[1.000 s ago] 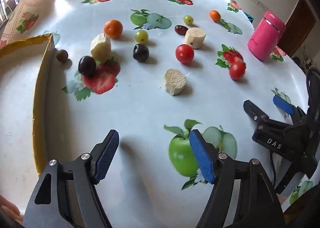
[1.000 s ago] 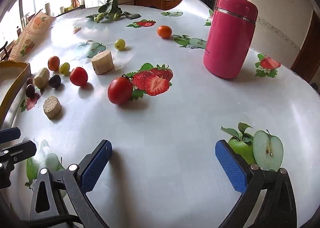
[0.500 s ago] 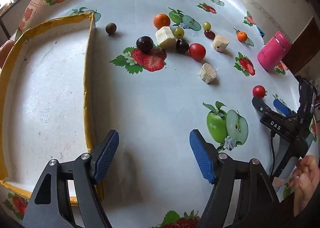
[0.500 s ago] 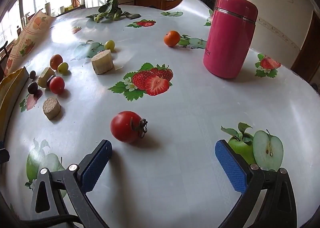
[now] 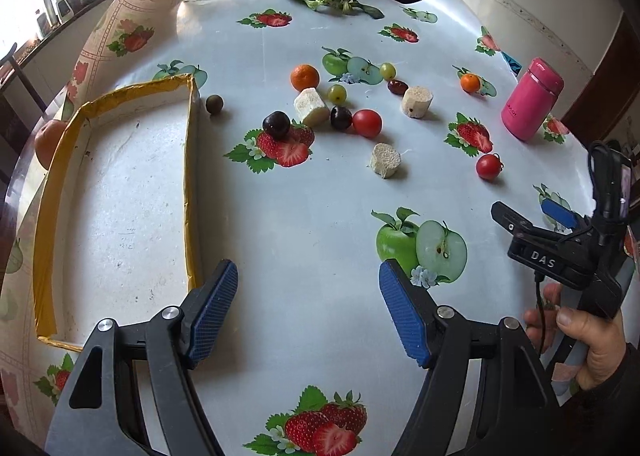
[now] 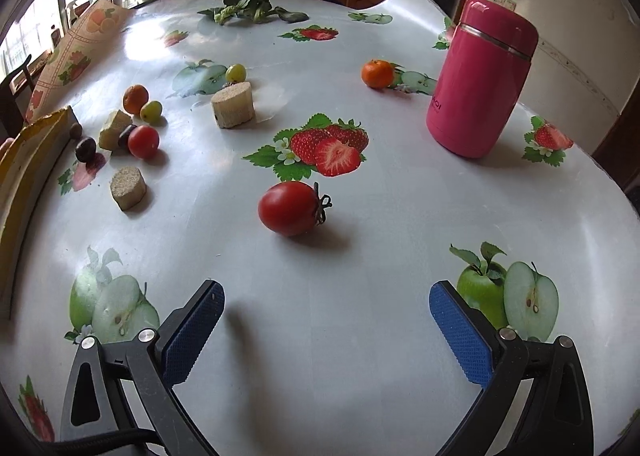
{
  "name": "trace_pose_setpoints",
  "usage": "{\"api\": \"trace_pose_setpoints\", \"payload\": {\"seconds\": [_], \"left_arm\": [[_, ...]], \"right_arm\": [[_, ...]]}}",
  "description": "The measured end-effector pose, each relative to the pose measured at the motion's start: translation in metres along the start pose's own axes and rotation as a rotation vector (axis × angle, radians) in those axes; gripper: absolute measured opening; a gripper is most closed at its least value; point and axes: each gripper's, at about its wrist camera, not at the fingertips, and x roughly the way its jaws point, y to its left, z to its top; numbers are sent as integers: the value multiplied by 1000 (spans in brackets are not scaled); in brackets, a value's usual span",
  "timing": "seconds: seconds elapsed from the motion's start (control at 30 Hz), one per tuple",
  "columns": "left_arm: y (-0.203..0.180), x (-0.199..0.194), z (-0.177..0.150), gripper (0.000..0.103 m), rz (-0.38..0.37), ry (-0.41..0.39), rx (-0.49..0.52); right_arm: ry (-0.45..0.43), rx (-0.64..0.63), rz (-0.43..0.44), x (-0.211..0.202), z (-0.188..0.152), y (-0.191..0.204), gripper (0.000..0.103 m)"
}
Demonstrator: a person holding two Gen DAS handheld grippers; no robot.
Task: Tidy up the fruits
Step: 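Move left gripper toward beige round slice while right gripper approaches red cherry tomato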
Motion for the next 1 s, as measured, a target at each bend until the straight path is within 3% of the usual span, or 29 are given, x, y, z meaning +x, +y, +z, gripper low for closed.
{"api": "trace_pose_setpoints", "payload": {"seconds": [0.07,0.13,0.23,0.4,0.7,1.0], "left_arm": [[-4,-4,1,73,-3,-11,0],[-10,-9,2,73,5,-25,7],[-16,-14,4,73,21,-37,22],[-21,-20,4,73,27,-51,23],[-21,-33,4,73,46,-83,18],[-19,-30,-2,73,44,-60,7]], "right_arm": [[-13,99,99,-16,-1,-8,103],[47,187,217,-21,0,-13,102],[96,196,310,-28,4,-5,100],[42,25,258,-57,16,19,101],[69,-66,235,-77,28,33,100],[46,-137,177,-87,24,42,100]]}}
